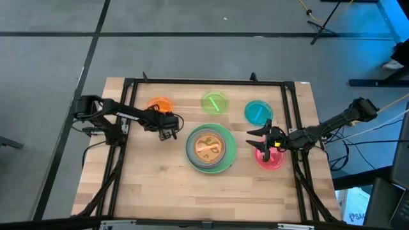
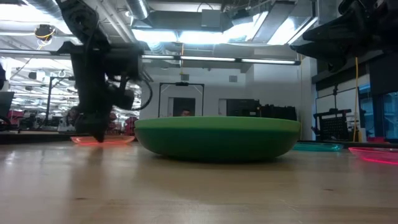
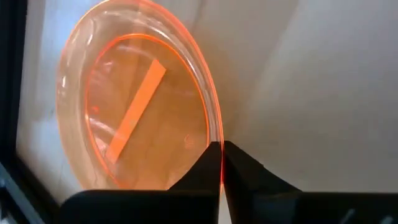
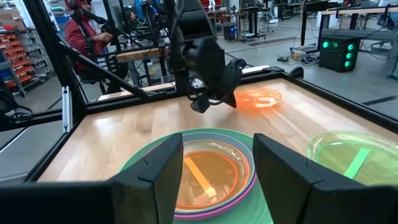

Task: Stack plastic plates
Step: Stack the orange plate on top of the orange plate

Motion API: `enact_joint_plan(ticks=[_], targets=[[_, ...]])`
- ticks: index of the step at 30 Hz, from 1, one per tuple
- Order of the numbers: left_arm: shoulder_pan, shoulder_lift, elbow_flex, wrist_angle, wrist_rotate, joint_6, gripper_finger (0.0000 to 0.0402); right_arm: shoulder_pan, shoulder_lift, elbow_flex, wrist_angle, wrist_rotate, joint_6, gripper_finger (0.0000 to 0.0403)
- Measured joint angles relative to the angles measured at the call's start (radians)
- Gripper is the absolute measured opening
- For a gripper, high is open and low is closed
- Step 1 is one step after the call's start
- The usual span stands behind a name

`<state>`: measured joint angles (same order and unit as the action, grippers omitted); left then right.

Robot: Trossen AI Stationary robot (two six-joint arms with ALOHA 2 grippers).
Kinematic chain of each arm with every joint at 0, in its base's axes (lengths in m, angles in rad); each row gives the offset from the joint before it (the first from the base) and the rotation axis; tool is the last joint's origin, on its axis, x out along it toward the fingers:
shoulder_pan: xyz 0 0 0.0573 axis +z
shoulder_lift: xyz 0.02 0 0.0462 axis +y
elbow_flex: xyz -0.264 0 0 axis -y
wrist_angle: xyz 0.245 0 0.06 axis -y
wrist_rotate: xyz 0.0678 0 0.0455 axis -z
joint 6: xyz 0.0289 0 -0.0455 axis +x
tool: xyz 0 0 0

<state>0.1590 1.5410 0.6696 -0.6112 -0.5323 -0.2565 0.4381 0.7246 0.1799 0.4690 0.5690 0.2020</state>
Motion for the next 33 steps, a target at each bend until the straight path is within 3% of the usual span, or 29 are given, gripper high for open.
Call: enact_joint_plan(ticks=[15,27,33], targets=[[-0.278,-0.002,0.257,0.053,-0.004,0.004,0.0005,0.000,0.000,0.000,0.000,0.000,0.002,0.0188],[-0.429,-0.003,0.293,0.402,0.007,0.076,0.0006,0.000,0.000,0.000,0.000,0.000,0.002,0.0188],[-0.464,0.005,0.294,0.502,0.088,0.075,0.0006,0.000,0.000,0.000,0.000,0.000,0.002,0.0188]])
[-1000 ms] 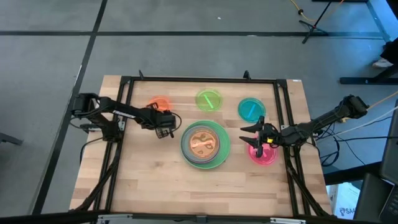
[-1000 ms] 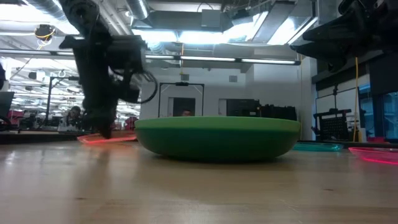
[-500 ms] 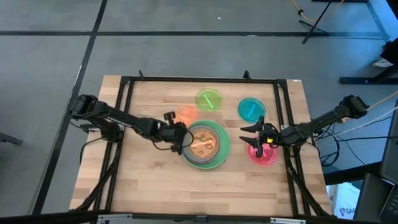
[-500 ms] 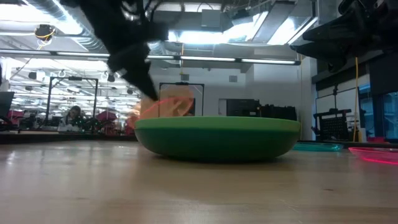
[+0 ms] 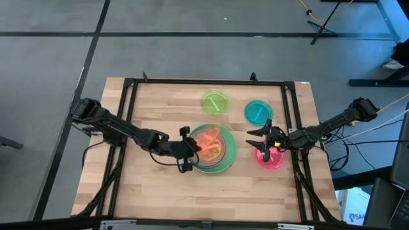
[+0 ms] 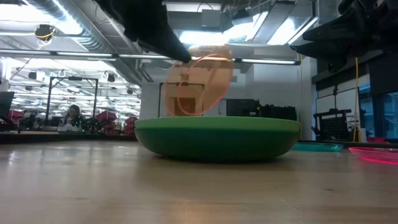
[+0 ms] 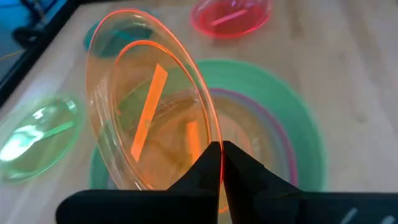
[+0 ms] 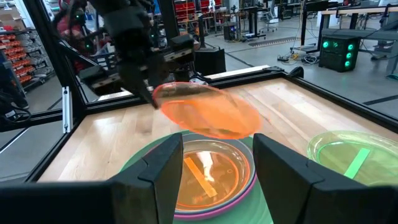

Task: Stack plastic plates
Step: Stack the orange plate on top of the orange plate, then stack the light green plate on top of the orange plate

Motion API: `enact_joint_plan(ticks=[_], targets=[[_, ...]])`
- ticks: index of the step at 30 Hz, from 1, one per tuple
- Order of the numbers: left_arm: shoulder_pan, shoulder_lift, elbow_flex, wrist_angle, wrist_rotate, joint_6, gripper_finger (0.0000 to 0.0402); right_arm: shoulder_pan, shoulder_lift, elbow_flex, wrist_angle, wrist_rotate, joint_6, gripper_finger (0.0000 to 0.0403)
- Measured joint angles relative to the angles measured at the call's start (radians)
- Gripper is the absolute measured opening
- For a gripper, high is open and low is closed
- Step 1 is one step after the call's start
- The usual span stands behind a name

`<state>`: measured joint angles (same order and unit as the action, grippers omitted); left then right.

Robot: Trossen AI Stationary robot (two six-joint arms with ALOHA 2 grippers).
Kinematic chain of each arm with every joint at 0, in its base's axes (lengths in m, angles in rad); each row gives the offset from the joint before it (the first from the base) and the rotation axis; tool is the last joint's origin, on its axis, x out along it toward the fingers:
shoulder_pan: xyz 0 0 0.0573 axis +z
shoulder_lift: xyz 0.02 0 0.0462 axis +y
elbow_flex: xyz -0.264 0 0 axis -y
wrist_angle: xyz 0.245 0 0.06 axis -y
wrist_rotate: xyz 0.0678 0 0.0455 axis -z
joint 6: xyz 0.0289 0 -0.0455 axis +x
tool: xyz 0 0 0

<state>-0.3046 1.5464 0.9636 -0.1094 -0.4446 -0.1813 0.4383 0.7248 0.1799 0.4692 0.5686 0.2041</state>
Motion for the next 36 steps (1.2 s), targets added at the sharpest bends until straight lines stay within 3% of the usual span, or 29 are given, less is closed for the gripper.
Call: enact_joint_plan(ticks=[17,28,32,36], targets=[[-0.008,0.105,0.001,0.037,0.043,0.001,0.0010,0.000,0.000,0.000,0.001,0.000,0.000,0.0188],[-0.010,0.095,0.001,0.045,0.062,-0.043,0.0105,0.000,0.000,0.000,0.001,0.000,0.000,0.0188],[-0.027,0.091,0.002,0.073,0.058,-0.050,0.0114,0.000,0.000,0.000,-0.001,0.000,0.000,0.0188],[-0.040,0.090,-0.029,0.223,0.043,-0.014,0.0113,0.000,0.000,0.000,-0.004,0.004,-0.003,0.0188]])
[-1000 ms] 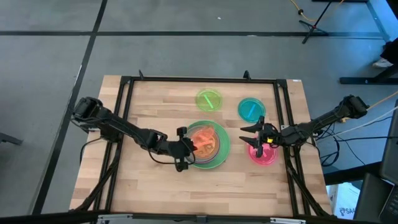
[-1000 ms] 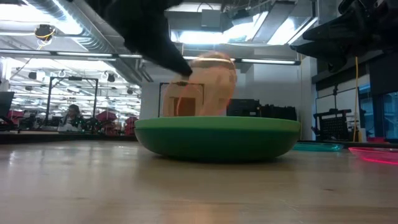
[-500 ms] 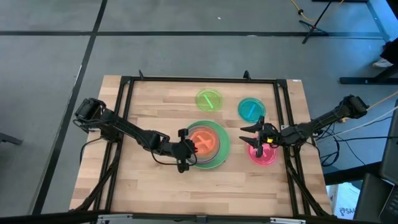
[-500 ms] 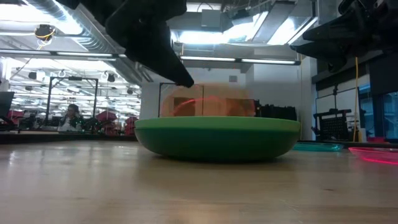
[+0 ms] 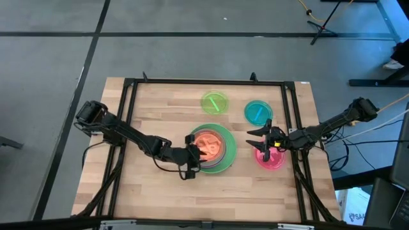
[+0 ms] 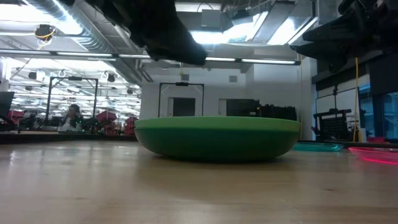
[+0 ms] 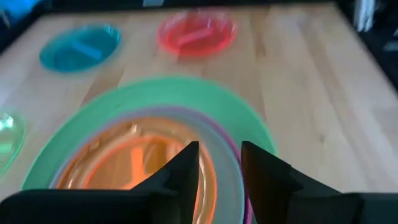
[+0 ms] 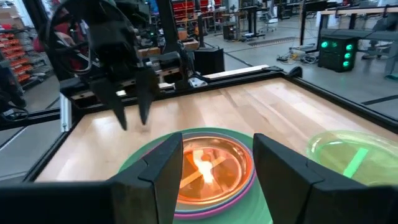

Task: Stack plastic plates
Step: Stack the light green plate on top of the orange plate

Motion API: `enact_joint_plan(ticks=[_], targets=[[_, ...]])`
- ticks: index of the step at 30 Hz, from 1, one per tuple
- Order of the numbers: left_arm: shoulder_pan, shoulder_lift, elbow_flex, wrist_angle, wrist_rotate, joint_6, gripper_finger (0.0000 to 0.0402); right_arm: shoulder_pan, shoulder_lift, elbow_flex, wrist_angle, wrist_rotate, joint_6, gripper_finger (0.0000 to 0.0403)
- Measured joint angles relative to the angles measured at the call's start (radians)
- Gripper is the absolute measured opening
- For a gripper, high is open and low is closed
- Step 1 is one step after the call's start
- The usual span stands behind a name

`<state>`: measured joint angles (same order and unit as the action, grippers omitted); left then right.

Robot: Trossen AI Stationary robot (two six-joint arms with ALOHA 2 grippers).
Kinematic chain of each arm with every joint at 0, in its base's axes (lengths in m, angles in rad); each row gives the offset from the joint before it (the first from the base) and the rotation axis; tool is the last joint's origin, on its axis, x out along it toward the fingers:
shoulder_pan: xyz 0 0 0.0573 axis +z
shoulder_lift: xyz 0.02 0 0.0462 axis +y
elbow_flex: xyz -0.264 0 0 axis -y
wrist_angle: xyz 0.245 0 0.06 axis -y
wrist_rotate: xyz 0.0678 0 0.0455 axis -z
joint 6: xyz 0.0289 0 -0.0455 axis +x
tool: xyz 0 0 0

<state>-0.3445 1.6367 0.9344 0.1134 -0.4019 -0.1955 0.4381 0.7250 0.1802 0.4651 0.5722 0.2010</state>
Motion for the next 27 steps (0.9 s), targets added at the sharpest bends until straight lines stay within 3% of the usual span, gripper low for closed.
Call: enact_joint_plan(ticks=[11,17,20,27], targets=[[-0.002,0.000,-0.327,0.715,0.018,0.179,0.0112,-0.011,0.003,0.000,-0.005,0.173,-0.027,0.0188],[0.051,0.000,-0.499,0.996,0.017,0.227,0.0111,-0.160,0.090,0.000,0.013,0.176,0.001,0.0188],[0.083,-0.001,-0.550,1.056,0.008,0.228,0.0111,-0.283,0.146,0.000,0.042,0.119,0.003,0.0188],[0.186,-0.001,-0.542,1.160,0.000,0.349,0.0111,-0.597,0.326,0.067,0.083,-0.156,0.022,0.0188]])
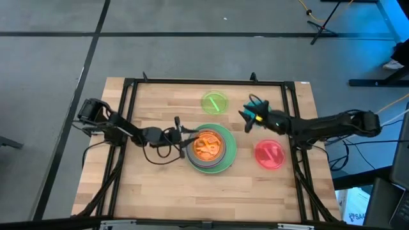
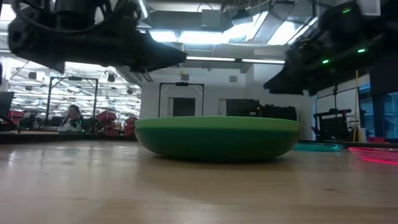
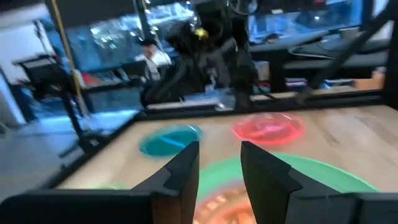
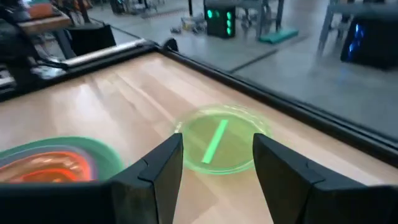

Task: Stack plastic plates
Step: Stack the light green plate on top of the orange plate

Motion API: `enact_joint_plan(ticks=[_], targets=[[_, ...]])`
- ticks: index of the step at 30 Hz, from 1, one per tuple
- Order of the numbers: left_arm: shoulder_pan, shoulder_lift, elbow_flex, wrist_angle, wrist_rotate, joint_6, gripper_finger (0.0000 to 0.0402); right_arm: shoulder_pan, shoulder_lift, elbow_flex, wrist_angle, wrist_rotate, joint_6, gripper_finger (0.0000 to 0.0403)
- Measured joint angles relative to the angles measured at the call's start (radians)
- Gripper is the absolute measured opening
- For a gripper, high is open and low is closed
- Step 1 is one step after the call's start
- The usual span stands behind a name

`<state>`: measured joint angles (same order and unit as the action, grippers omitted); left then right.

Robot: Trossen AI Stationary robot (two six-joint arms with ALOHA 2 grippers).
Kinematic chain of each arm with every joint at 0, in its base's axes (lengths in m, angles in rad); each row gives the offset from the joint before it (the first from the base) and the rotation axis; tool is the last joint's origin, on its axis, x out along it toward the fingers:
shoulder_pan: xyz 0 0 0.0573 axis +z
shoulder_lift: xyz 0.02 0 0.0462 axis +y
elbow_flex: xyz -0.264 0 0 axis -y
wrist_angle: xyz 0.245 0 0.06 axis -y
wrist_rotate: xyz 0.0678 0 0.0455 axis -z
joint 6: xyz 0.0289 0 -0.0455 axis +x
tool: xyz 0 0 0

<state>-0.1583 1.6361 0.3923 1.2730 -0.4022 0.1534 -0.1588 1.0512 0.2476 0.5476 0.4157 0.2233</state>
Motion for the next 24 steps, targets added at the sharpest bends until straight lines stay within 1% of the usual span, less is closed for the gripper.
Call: enact_joint_plan(ticks=[4,9,13,16,21,24], targets=[[0.077,0.000,0.028,0.000,0.003,0.014,0.0111,-0.141,0.138,0.107,-0.069,-0.141,0.008,0.0188],[0.175,0.000,0.045,0.001,0.076,0.013,0.0111,-0.284,0.340,0.279,-0.246,-0.227,0.016,0.0188],[0.246,0.000,0.045,0.000,0.084,0.015,0.0111,-0.380,0.502,0.392,-0.262,-0.355,0.069,0.0188],[0.283,0.000,0.024,0.002,0.112,0.015,0.0112,-0.420,0.608,0.464,-0.294,-0.441,0.123,0.0188],[0.327,-0.044,-0.073,0.002,0.194,-0.041,0.0112,-0.439,0.734,0.567,-0.400,-0.459,0.151,0.0188],[0.345,-0.096,-0.134,0.001,0.214,-0.069,0.0112,-0.437,0.776,0.608,-0.419,-0.489,0.164,0.0188]])
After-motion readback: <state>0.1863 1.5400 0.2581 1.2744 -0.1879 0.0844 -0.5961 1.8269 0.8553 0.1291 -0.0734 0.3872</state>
